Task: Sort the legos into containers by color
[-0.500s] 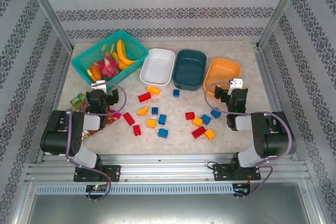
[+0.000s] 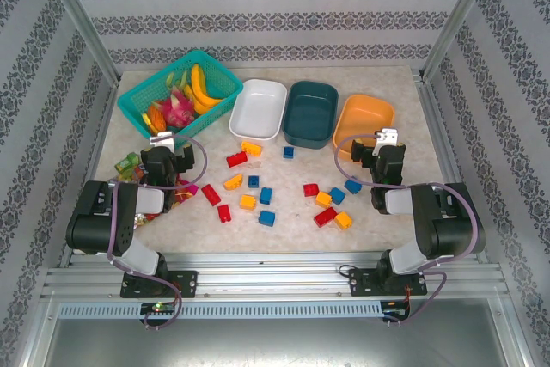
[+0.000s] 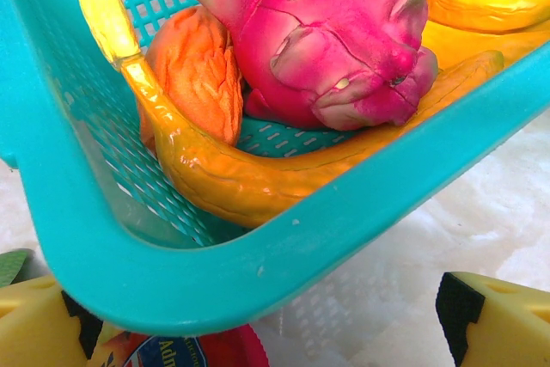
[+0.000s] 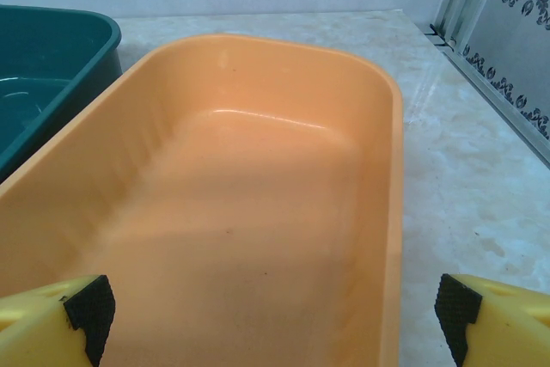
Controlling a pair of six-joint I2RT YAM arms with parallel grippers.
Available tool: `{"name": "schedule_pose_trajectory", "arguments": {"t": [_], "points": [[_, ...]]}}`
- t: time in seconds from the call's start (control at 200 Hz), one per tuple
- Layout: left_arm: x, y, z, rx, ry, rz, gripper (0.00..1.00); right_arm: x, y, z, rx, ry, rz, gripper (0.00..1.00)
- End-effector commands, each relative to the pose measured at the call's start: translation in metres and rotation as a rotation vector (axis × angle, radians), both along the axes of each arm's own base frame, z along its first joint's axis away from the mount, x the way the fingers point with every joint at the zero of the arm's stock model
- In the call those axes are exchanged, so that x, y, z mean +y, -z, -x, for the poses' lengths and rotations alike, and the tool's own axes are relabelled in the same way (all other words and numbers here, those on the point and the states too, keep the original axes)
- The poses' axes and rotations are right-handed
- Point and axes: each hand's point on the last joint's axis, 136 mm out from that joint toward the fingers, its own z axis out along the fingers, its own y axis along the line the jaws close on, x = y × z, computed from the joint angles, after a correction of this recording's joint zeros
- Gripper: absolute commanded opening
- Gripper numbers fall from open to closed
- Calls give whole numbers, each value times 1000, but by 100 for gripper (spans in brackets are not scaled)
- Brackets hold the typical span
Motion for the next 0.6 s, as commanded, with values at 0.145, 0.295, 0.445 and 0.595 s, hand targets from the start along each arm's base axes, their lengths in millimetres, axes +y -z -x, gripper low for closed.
{"name": "schedule_pose_trajectory", "arguments": {"t": [0.145,0.295,0.445,0.595], "points": [[-4,-10,-1,-42,4,11,100,3,-10,-3,-33,-11,0,98],[-4,-34,7,-60,-10,-10,100,5,-32,4,-84,4,34,98],[5,-68,39,-100,-111,-6,100,8,-64,26,-133,74,124,98],[1,-106,65,-145,-125,0,100,7,-128,37,-224,142,143,98]]}}
